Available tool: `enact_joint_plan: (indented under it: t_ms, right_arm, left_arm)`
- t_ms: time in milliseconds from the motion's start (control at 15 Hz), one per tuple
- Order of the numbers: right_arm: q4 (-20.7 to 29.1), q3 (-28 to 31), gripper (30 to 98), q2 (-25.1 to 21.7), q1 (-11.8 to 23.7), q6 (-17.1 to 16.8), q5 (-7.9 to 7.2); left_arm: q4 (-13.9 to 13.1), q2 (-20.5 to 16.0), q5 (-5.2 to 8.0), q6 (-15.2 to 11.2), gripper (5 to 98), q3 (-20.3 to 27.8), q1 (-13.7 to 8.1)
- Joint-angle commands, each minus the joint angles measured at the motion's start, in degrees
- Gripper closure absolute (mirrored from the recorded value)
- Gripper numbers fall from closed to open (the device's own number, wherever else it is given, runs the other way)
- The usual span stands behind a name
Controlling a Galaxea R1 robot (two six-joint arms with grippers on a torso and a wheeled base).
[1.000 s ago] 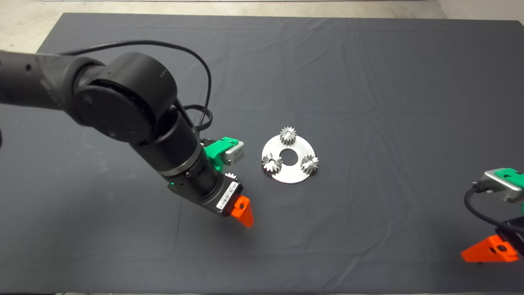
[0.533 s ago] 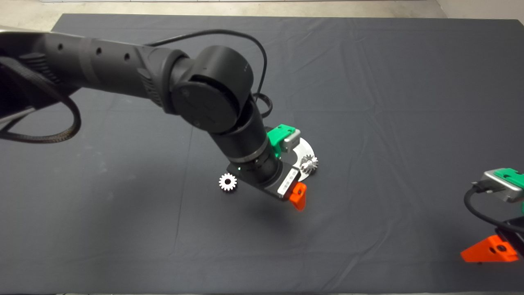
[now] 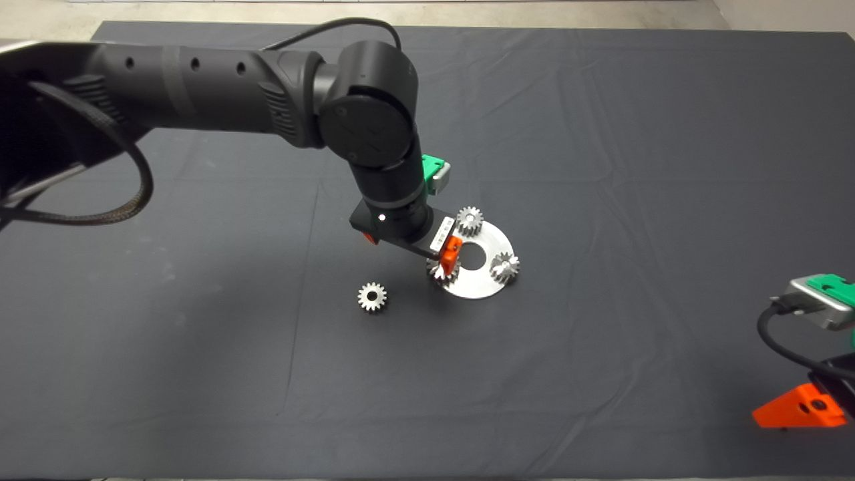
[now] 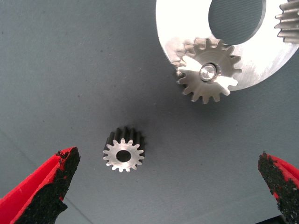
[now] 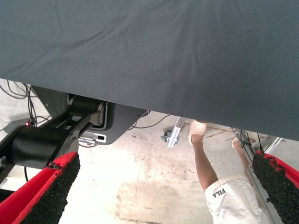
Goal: Remove an incorrectly installed larger gear and replace it with the correct smaller gear
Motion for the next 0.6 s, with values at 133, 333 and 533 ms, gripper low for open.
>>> enact_joint_plan:
  t_ms: [133, 333, 533]
  right_arm:
    - [1.7, 0.3, 30.8, -0.1, 1.0, 0.2, -0.46]
    - [1.8, 0.4, 30.8, 0.0, 1.0, 0.2, -0.37]
    - [1.9, 0.4, 30.8, -0.2, 1.0, 0.2, -0.46]
  left_arm:
    - [1.5, 2.6, 0.96, -0.1, 5.4, -0.2, 0.7]
    - [1.5, 4.4, 0.96, 0.7, 5.4, -3.0, 3.2]
    - [1.5, 5.3, -0.47, 0.6, 5.4, -3.5, 3.6]
